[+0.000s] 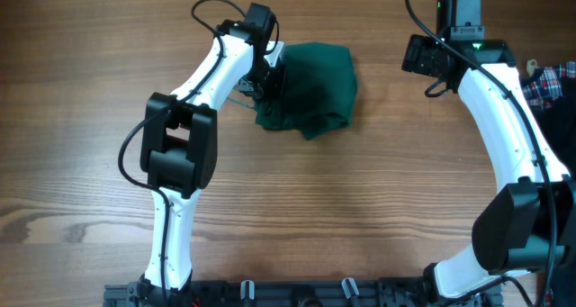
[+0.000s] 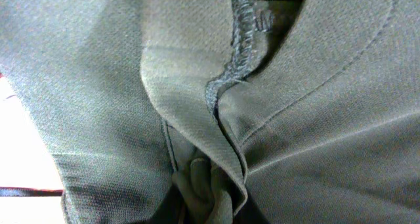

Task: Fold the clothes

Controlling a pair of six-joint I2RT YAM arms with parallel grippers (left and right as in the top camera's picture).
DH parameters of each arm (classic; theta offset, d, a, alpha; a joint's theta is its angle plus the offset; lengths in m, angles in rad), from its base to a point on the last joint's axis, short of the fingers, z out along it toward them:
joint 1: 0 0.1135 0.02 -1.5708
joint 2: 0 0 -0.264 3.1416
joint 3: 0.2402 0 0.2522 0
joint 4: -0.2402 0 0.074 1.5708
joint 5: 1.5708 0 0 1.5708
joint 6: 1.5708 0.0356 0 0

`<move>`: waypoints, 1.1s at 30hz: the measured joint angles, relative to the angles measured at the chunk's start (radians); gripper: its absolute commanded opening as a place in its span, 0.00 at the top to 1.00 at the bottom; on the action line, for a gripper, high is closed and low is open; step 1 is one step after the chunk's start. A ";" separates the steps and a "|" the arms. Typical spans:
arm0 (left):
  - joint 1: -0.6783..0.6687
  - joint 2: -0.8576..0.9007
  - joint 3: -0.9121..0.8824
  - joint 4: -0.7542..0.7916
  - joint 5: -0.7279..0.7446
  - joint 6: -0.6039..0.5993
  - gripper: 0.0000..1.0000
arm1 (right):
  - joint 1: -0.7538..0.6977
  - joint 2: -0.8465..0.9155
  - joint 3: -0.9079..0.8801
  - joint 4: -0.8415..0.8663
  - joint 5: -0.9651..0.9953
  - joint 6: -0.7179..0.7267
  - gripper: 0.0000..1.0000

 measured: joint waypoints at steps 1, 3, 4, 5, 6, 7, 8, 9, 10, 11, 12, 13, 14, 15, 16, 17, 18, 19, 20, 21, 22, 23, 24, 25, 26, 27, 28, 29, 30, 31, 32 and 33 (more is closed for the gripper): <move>0.004 -0.001 0.000 0.000 -0.001 0.000 0.96 | 0.000 0.000 0.000 0.000 0.000 0.000 0.00; 0.038 -0.019 0.000 0.015 -0.015 0.000 0.96 | 0.000 0.000 0.000 0.000 0.000 0.000 0.00; 0.049 -0.032 0.000 0.026 -0.017 -0.004 0.96 | 0.000 0.000 0.000 0.000 0.000 0.000 0.00; 0.059 -0.055 0.000 0.038 -0.023 -0.008 0.96 | 0.000 0.000 0.000 0.000 0.000 0.000 0.00; 0.066 -0.079 0.000 0.047 -0.029 -0.011 0.96 | 0.000 0.000 0.000 0.000 0.000 0.000 0.00; 0.072 -0.104 0.000 0.055 -0.043 -0.012 0.96 | 0.000 0.000 0.000 0.000 0.000 0.000 0.00; 0.077 -0.130 0.000 0.059 -0.058 -0.013 0.96 | 0.000 0.000 0.000 0.000 0.000 0.000 0.00; 0.086 -0.159 0.000 0.061 -0.069 -0.016 0.96 | 0.000 0.000 0.000 0.002 0.000 0.000 0.00; 0.097 -0.175 0.000 0.061 -0.073 -0.016 0.96 | 0.000 0.000 0.000 0.014 0.000 0.000 0.00; 0.113 -0.191 0.000 0.061 -0.078 -0.019 0.96 | 0.000 0.000 0.000 0.029 0.000 0.000 0.00; 0.134 -0.201 0.000 0.061 -0.084 -0.019 0.96 | 0.000 0.000 0.000 0.034 0.000 0.000 0.00; 0.153 -0.205 0.000 0.060 -0.089 -0.019 0.96 | 0.000 0.000 0.000 0.035 0.000 0.000 0.00; 0.166 -0.205 0.000 0.055 -0.092 -0.019 0.96 | 0.000 0.000 0.000 0.035 0.000 0.000 0.00; 0.179 -0.205 0.000 0.048 -0.096 -0.019 0.96 | 0.000 0.000 0.000 0.036 0.000 0.000 0.00; 0.186 -0.205 0.000 0.045 -0.099 -0.019 0.96 | 0.000 0.000 0.000 0.036 0.000 0.000 0.00; 0.185 -0.205 0.000 0.045 -0.100 -0.020 0.96 | 0.000 0.000 0.000 0.036 0.000 0.000 0.00; 0.182 -0.205 0.000 0.043 -0.102 -0.025 0.96 | 0.000 0.000 0.000 0.036 0.000 0.000 0.00; 0.180 -0.205 0.000 0.034 -0.103 -0.035 0.96 | 0.000 0.000 0.000 0.036 0.000 0.000 0.00; 0.177 -0.205 0.000 0.016 -0.104 -0.054 0.96 | 0.000 0.000 0.000 0.036 0.000 0.000 0.00; 0.175 -0.205 -0.003 0.004 -0.106 -0.072 0.96 | 0.000 0.000 0.000 0.037 0.000 0.000 0.00; 0.175 -0.205 -0.010 -0.003 -0.107 -0.092 0.96 | 0.000 0.000 0.000 0.037 -0.001 0.000 0.00; 0.175 -0.205 -0.028 0.000 -0.110 -0.115 0.96 | 0.000 0.000 0.000 0.037 -0.002 0.000 0.00; 0.175 -0.205 -0.066 0.006 -0.111 -0.150 0.94 | 0.000 0.000 0.000 0.038 -0.003 0.000 0.00; 0.175 -0.199 -0.096 0.009 -0.111 -0.171 0.91 | 0.000 0.000 0.000 0.038 -0.003 0.000 0.00; 0.175 -0.193 -0.116 0.015 -0.113 -0.183 0.89 | 0.000 0.000 0.000 0.039 -0.003 0.000 0.00; 0.175 -0.185 -0.138 0.027 -0.114 -0.199 0.87 | 0.000 0.000 0.000 0.039 -0.003 0.000 0.00; 0.175 -0.175 -0.164 0.044 -0.116 -0.217 0.56 | 0.000 0.000 0.000 0.039 -0.003 0.000 0.00; 0.175 -0.168 -0.182 0.060 -0.118 -0.230 0.42 | 0.000 0.000 0.000 0.039 -0.003 0.000 0.00; 0.175 -0.167 -0.194 0.069 -0.119 -0.234 0.37 | 0.000 0.000 0.000 0.039 -0.003 0.000 0.00; 0.175 -0.167 -0.200 0.069 -0.121 -0.246 0.31 | 0.000 0.000 0.000 0.039 -0.003 0.000 0.00; 0.175 -0.167 -0.201 0.069 -0.121 -0.246 0.25 | 0.000 0.000 0.000 0.039 -0.003 0.000 0.00; 0.178 -0.167 -0.201 0.069 -0.121 -0.254 0.22 | 0.000 0.000 0.000 0.039 -0.003 0.000 0.00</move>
